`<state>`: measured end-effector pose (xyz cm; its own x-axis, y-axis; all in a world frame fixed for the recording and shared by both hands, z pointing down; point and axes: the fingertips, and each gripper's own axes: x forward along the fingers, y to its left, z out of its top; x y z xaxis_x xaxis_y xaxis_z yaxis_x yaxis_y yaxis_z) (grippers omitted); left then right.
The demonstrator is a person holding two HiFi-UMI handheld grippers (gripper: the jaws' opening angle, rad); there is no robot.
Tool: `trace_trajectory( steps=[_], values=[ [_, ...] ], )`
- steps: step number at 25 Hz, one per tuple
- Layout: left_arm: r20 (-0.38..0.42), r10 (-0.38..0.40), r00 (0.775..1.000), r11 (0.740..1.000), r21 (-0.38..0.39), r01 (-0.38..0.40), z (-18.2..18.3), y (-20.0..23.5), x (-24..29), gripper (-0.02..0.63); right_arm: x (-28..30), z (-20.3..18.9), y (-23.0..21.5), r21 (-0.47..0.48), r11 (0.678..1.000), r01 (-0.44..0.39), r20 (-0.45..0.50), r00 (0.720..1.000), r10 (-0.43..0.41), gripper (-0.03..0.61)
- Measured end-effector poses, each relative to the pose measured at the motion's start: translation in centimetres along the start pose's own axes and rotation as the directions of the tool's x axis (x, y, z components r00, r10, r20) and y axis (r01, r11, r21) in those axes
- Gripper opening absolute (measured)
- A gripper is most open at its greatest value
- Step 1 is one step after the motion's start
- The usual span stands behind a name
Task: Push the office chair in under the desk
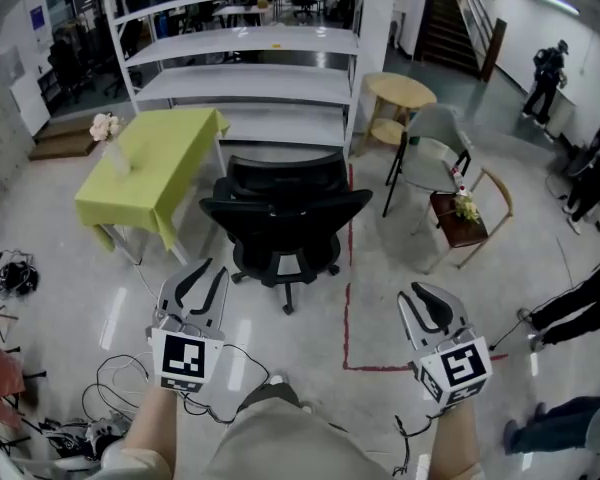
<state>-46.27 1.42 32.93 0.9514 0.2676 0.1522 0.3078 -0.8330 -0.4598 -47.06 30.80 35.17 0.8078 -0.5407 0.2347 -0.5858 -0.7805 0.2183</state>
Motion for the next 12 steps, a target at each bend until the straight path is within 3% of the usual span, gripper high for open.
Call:
trace_trajectory(
  steps=[5,8,12],
  values=[
    [-0.034,0.012,0.999,0.996,0.089,-0.009,-0.6,0.2,1.6,0.167,1.6,-0.4,-1.2,-0.066,0.997,-0.034,-0.028,0.999,0.032,0.197],
    [-0.061,0.009,0.998,0.994,0.111,-0.002,-1.0,0.1,2.8,0.153,3.2,-0.5,-1.1,-0.101,0.992,-0.071,-0.044,0.997,0.067,0.226],
    [-0.086,-0.007,0.996,0.991,0.136,0.019,-1.9,0.0,5.0,0.181,5.8,-0.9,-1.6,-0.127,0.985,-0.114,-0.079,0.991,0.105,0.241]
  ],
)
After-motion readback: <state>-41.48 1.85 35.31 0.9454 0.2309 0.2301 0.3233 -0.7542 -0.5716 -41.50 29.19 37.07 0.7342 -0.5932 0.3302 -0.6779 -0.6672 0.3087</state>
